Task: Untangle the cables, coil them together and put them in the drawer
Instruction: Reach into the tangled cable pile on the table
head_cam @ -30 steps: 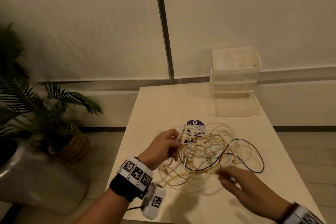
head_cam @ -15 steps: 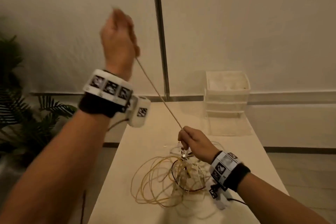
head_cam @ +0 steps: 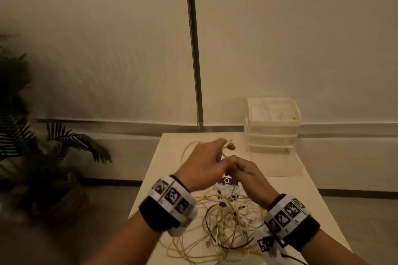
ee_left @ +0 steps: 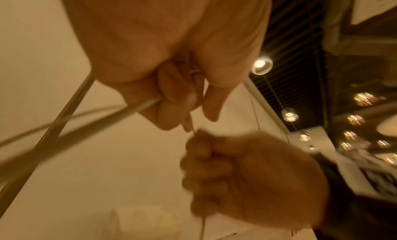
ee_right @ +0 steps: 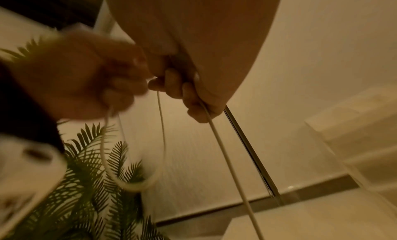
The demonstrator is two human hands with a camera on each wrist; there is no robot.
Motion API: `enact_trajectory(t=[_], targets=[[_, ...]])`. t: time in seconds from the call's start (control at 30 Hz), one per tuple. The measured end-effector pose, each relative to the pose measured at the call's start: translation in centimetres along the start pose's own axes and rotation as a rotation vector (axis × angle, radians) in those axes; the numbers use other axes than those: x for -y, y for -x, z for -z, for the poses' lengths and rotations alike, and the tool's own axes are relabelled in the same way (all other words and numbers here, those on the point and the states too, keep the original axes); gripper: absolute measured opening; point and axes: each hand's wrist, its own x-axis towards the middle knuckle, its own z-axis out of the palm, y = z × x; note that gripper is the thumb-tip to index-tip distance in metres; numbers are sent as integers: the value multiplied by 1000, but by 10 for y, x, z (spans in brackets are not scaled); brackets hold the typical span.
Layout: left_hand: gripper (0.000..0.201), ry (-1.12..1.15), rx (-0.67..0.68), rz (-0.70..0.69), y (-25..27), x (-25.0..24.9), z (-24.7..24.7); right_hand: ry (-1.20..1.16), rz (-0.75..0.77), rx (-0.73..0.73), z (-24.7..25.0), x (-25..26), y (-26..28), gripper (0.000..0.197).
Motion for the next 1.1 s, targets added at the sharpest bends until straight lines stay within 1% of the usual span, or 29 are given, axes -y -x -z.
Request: enact_trajectory(t=[0.07, 0.17, 0.2, 0.3, 0.4, 0.47, 0.53, 0.63, 0.67, 0.7, 0.77, 0.8, 0.83, 0.87, 0.9, 0.93, 0.97, 1.0, 1.03, 1.1], targets=[[13, 113, -45, 15, 6, 6, -18, -24, 49, 12, 8, 11, 0, 23], [20, 165, -110, -25, 5, 7, -23, 4, 103, 12, 18, 23, -1, 35], [22, 164, -138, -41, 2, 5, -22, 17, 106, 4, 20, 25, -2, 36], [30, 150, -235, -51, -8, 5, -20, -2, 85, -31, 24, 29, -4, 35], [28, 130, -277, -55, -16, 1, -17, -57, 62, -61, 24, 25, -3, 33], [25, 128, -340, -62, -25, -6, -7, -123, 28, -70, 22, 16, -2, 32], [26, 153, -455, -40, -39, -12, 13, -178, -14, -59, 17, 4, 1, 32], [28, 149, -724, 37, -63, -11, 57, -154, -80, -49, 8, -16, 8, 32], [30, 153, -794, 76, -70, -8, 71, -147, -100, -57, 6, -21, 11, 32], [30, 147, -821, 113, -76, -6, 82, -149, -116, -73, 5, -26, 13, 32], [21, 101, -789, 128, -77, -4, 86, -173, -126, -112, 6, -30, 15, 33], [18, 50, -742, 98, -72, -6, 80, -192, -122, -128, 7, -28, 15, 33], [23, 13, -665, 47, -65, -10, 68, -220, -118, -134, 8, -25, 13, 33], [30, -2, -550, -12, -57, -13, 52, -260, -118, -133, 10, -19, 11, 32], [35, 5, -404, -57, -47, -16, 36, -300, -121, -124, 11, -12, 9, 32], [35, 14, -255, -86, -40, -17, 20, -336, -121, -109, 13, -4, 8, 32], [29, 11, -146, -102, -34, -17, 7, -360, -116, -90, 15, 5, 6, 32], [20, 22, -94, -108, -30, -17, -2, -375, -111, -70, 17, 13, 5, 31], [19, 57, -83, -103, -27, -14, -9, -378, -103, -50, 20, 20, 4, 30], [33, 108, -111, -83, -24, -9, -15, -369, -85, -10, 26, 29, 4, 30]])
